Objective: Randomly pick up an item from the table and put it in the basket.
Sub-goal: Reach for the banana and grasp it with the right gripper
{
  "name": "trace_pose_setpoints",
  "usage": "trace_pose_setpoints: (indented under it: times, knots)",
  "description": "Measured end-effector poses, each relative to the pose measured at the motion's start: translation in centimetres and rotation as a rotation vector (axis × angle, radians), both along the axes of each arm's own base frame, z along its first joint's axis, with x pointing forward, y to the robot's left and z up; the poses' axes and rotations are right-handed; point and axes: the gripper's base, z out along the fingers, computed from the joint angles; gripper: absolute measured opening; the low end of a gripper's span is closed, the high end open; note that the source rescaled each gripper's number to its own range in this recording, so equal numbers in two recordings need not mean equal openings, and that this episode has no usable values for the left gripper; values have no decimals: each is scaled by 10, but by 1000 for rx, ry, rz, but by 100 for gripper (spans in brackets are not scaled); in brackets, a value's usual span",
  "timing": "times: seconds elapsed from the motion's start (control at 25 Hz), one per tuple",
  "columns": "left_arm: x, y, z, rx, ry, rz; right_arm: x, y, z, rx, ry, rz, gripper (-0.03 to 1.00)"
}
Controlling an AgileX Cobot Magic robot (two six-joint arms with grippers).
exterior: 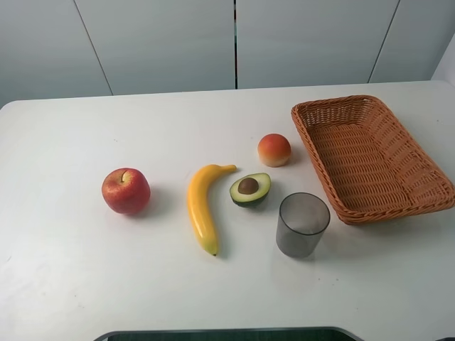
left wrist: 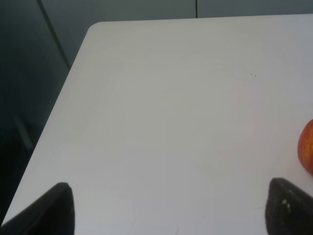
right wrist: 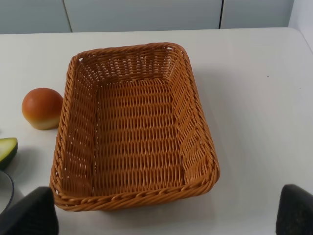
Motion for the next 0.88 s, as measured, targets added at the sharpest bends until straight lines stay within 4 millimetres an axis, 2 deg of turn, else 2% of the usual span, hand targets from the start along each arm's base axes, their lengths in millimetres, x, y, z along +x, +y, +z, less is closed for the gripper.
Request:
trace_pose_setpoints:
  times: [0.56,0.72,0.88]
  knots:
    - [0,0,0,0,0,0,3,2,0,20,29,14,94]
    - [0,0,0,0,0,0,28,5,6,44,151,25,94]
    - [0,0,0,0,0,0,64,7,23,90,293,11,94]
